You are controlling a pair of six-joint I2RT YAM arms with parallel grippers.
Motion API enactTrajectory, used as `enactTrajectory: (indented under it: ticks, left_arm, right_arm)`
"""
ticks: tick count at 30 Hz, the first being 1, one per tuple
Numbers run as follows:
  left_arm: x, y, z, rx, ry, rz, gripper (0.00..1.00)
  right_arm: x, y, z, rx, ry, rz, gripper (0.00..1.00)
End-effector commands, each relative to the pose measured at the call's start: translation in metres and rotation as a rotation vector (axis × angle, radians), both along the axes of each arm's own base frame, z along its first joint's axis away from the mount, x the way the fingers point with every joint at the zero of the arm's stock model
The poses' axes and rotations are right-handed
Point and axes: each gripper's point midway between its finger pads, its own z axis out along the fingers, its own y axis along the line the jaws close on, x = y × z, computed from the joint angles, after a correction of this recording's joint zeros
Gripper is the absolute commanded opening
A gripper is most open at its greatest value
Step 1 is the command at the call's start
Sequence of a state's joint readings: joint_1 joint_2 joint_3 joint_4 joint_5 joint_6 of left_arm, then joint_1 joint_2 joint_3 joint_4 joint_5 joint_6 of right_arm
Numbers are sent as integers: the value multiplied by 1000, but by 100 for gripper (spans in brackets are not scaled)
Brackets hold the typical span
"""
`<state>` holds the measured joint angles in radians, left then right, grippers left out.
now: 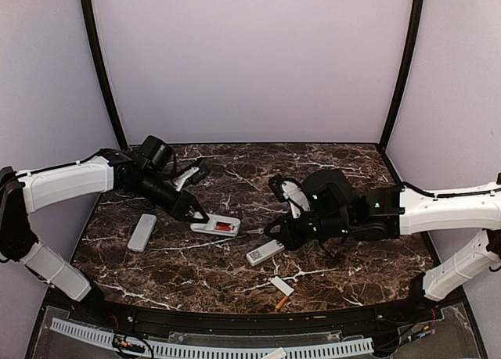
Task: Unload the batteries from the remote control
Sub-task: Remove the battery from the remote control without the battery cover.
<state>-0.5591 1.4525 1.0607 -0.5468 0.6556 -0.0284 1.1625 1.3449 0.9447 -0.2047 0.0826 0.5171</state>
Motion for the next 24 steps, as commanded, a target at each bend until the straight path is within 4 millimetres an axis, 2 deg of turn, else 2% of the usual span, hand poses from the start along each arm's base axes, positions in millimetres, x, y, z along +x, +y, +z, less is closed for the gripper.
enactTrajectory:
  ticks: [1, 7, 12, 24]
  left_arm:
    - [-27, -12, 5, -98, 60, -126, 0]
    - [-51, -25, -5, -88, 102, -217, 0]
    - [-65, -33, -13, -79, 128, -271, 0]
    - [-66, -35, -22, -50, 143, -280, 0]
  right_arm:
    - [-27, -6, 5, -85, -16, 232, 0]
    - [-38, -8, 12, -105, -22, 312, 0]
    - [-39, 0, 20, -72, -39, 338, 0]
    - [-34, 17, 2, -100, -67, 384, 0]
